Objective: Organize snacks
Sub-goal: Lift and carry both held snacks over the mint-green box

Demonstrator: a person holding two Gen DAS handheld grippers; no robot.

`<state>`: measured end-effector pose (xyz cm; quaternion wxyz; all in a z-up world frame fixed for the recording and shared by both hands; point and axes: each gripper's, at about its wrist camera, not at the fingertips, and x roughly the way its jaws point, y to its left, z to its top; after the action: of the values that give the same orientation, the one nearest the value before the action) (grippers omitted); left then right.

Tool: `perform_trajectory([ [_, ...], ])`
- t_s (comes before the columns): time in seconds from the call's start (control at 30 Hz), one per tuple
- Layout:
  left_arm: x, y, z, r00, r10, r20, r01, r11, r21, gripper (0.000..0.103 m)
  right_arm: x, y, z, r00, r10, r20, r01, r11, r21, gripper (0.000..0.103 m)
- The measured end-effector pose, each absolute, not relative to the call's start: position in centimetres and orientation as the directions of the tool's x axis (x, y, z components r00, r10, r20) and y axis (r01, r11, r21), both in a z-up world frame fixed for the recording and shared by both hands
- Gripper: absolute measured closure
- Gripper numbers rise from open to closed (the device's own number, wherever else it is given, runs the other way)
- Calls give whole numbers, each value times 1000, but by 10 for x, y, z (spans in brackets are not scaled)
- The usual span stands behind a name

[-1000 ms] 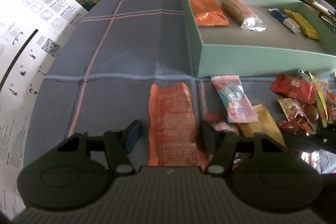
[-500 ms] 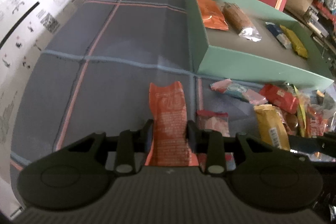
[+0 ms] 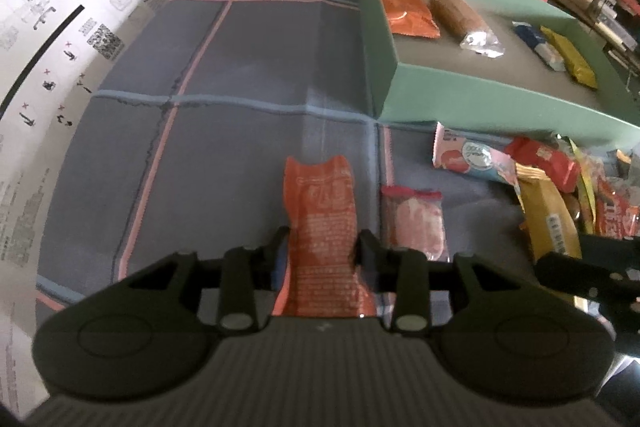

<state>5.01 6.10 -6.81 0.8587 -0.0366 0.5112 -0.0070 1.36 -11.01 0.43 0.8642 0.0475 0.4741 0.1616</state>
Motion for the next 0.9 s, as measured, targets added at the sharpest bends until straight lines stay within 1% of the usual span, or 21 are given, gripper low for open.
perform_trajectory([
  [0.1,49,60,-65,484,-32,-874,-42,997,-60,68,12,-112,7,501,328,-801,-236,942,238,69],
  [0.4,41,65,-44,521,-52,-852,-45,995,-89,69,10,-110,19,513,346,-786,-252,935,248,69],
  [0.9,35,40,17,618,-113,-778,40,993,-113,69,14,-121,51,568,366,-737,-245,930,273,69],
])
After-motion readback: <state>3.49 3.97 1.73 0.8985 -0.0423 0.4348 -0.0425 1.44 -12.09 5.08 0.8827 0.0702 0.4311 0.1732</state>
